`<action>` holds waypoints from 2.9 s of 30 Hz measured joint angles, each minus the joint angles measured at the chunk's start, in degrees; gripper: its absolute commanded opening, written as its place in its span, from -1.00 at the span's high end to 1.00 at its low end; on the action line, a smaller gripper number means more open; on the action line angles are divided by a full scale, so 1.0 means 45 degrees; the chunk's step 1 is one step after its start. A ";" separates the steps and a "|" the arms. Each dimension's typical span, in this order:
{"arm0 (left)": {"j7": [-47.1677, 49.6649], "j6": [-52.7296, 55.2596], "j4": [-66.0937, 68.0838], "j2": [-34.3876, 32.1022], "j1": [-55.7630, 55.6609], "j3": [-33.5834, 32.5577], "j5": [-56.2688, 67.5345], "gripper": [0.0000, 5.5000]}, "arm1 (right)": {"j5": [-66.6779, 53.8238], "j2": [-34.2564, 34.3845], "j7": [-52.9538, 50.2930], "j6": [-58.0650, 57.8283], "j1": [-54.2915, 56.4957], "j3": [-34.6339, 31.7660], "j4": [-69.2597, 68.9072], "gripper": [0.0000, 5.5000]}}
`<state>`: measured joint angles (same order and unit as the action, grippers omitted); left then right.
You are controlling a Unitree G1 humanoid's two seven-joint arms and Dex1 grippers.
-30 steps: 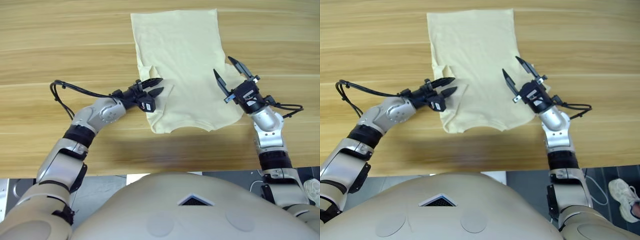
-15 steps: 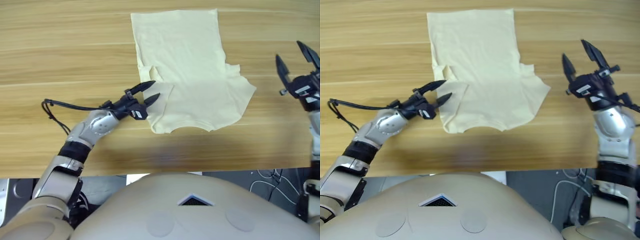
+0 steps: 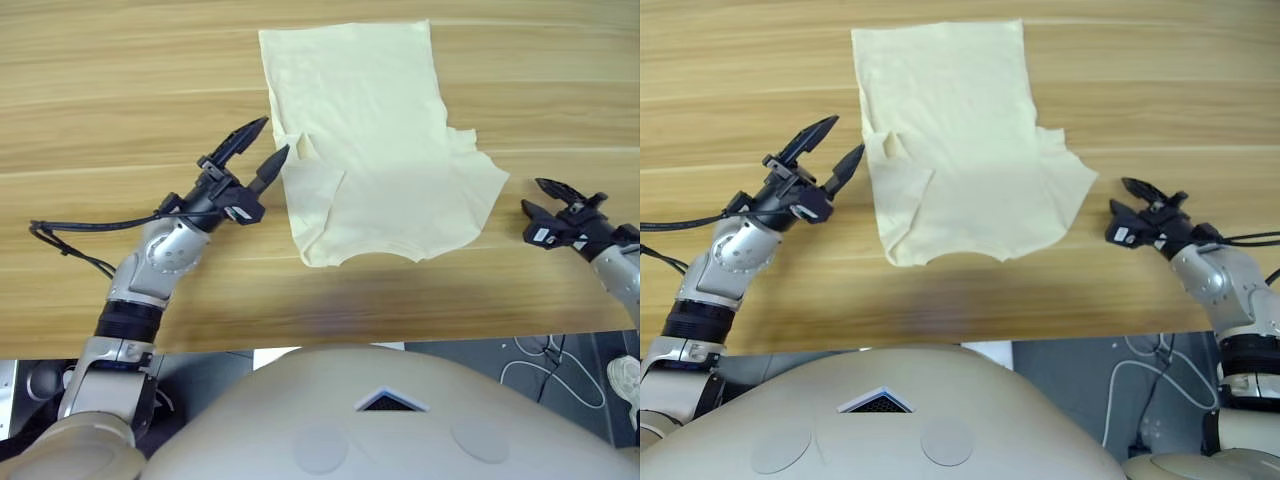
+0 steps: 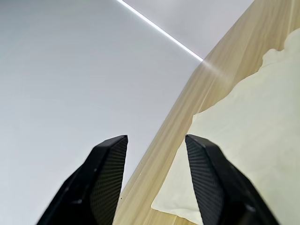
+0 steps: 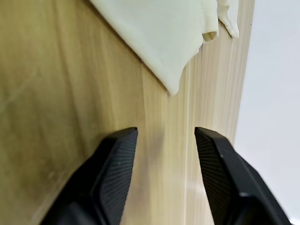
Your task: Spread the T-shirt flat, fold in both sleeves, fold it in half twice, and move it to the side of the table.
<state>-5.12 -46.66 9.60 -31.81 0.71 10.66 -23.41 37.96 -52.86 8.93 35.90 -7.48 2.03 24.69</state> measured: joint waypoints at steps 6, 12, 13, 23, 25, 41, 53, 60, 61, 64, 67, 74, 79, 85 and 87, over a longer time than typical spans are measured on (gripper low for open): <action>0.0001 0.0135 0.0005 0.0200 0.0078 -0.0063 -0.0247 0.17 | 0.0426 0.0131 -0.0662 -0.0059 0.1772 0.1274 0.1117 0.17; -0.0023 0.0280 0.0012 0.0364 0.0094 -0.0060 -0.0269 0.17 | 0.0581 0.0152 -0.1441 0.0143 0.2875 0.2327 0.2177 0.17; -0.0023 0.0339 0.0012 0.0381 0.0097 -0.0061 -0.0270 0.17 | 0.0593 0.0163 -0.1597 0.0168 0.3083 0.2533 0.2430 0.17; -0.0086 0.0404 0.0172 0.0453 0.0058 -0.0036 -0.0273 0.16 | 0.0587 0.0469 -0.2533 0.0523 0.3922 0.3583 0.3623 0.49; -0.0124 0.0404 0.0172 0.0451 -0.0003 -0.0032 -0.0273 0.16 | 0.0585 0.0497 -0.2604 0.0659 0.4014 0.3725 0.3878 0.60; -0.0178 0.0405 0.0161 0.0473 -0.0021 -0.0009 -0.0273 0.16 | 0.0410 0.0277 -0.2842 0.0972 0.4264 0.4095 0.4119 1.00; -0.0165 0.0395 0.0118 0.0472 0.0032 0.0004 -0.0378 0.16 | -0.1030 0.0542 -0.3088 0.1718 0.3086 0.3330 0.2817 1.00; -0.0162 0.0389 0.0282 0.0484 0.0091 0.0078 -0.0497 0.16 | -0.1138 0.0770 -0.3143 0.1435 0.2917 0.2665 0.1954 1.00; -0.0162 0.0388 0.0289 0.0496 0.0091 0.0111 -0.0501 0.16 | -0.1154 0.0905 -0.3141 0.1420 0.2913 0.2637 0.1816 1.00; -0.0154 0.0382 0.0394 0.0550 0.0090 0.0276 -0.0507 0.16 | -0.1147 0.1094 -0.3115 0.1346 0.2893 0.2628 0.1497 1.00; -0.0127 0.0373 0.0598 0.0576 0.0081 0.0319 -0.0524 0.16 | -0.1139 0.1155 -0.3094 0.1261 0.2893 0.2566 0.1261 1.00; -0.0093 0.0352 0.0825 0.0669 -0.0046 0.0422 -0.0629 0.16 | -0.1139 0.1519 -0.2795 0.1264 0.2880 0.2528 0.0183 1.00; -0.0058 0.0322 0.1068 0.0708 -0.0162 0.0449 -0.0634 0.16 | -0.1101 0.1612 -0.2505 0.1199 0.2879 0.2522 -0.0410 1.00; -0.0018 0.0161 0.1245 0.0722 -0.0178 0.0456 -0.0738 0.16 | -0.0945 0.1788 -0.2247 0.1164 0.2879 0.2668 -0.0396 1.00; -0.0017 0.0146 0.1272 0.0744 -0.0188 0.0459 -0.0740 0.16 | -0.0807 0.2034 -0.2151 0.1171 0.2898 0.2840 -0.0317 1.00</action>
<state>-5.20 -46.00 15.33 -28.47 -0.13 12.73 -26.74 34.33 -43.71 -0.75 41.17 5.56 14.81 23.26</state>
